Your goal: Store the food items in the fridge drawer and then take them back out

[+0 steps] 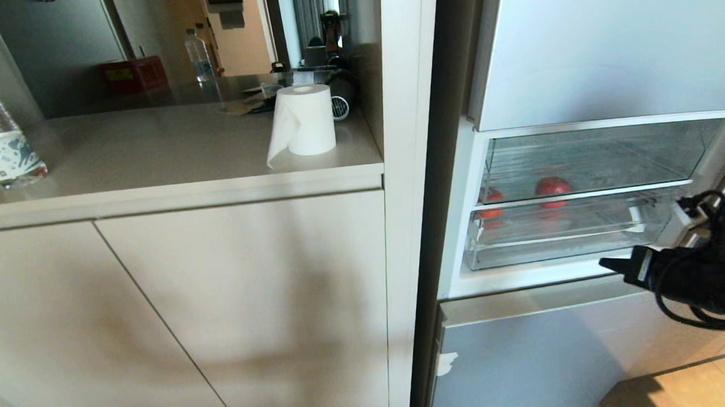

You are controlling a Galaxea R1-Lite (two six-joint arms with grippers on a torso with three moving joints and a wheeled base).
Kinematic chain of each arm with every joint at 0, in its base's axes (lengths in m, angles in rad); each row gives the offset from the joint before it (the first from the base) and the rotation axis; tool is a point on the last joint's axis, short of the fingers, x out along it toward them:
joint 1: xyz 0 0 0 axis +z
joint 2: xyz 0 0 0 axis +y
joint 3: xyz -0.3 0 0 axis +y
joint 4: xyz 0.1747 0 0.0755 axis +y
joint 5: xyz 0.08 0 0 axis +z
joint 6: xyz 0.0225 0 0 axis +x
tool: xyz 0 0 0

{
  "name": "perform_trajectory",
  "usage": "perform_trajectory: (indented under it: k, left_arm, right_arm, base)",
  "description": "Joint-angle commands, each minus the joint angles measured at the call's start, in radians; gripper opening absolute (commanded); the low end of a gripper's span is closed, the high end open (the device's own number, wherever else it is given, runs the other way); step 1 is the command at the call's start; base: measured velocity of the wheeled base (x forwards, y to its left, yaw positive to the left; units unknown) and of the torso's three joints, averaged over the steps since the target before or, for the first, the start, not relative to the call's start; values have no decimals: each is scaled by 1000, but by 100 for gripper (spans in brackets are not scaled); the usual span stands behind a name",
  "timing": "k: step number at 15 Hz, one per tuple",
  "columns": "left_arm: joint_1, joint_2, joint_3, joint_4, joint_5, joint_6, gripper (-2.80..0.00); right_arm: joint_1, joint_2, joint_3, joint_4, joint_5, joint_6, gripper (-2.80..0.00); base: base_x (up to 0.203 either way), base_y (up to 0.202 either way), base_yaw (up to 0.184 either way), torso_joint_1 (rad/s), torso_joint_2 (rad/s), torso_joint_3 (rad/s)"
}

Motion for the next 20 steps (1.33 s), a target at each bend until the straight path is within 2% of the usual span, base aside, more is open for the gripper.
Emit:
perform_trajectory:
  k: [1, 4, 6, 8, 10, 15, 20]
  left_arm:
    - [0, 2, 0, 0, 0, 0, -280]
    - [0, 2, 0, 0, 0, 0, -280]
    - [0, 2, 0, 0, 0, 0, -280]
    - [0, 2, 0, 0, 0, 0, -280]
    - [0, 2, 0, 0, 0, 0, -280]
    - [0, 2, 0, 0, 0, 0, -280]
    - [0, 2, 0, 0, 0, 0, -280]
  right_arm:
    - [0, -367, 122, 34, 3, -42, -280]
    - [2, -839, 317, 147, -29, -171, -280]
    - [21, -1110, 412, 284, -94, -247, -280]
    - [48, -1287, 480, 433, -177, -327, -280]
    - [82, -1354, 529, 632, -265, -402, -280]
    - [125, -1600, 539, 645, -283, -432, -280]
    - [134, -1606, 542, 642, -291, -436, -280]
  base:
    - [0, 0, 0, 0, 0, 0]
    - [0, 0, 0, 0, 0, 0]
    - [0, 0, 0, 0, 0, 0]
    - [0, 0, 0, 0, 0, 0]
    - [0, 0, 0, 0, 0, 0]
    - [0, 0, 0, 0, 0, 0]
    - [0, 0, 0, 0, 0, 0]
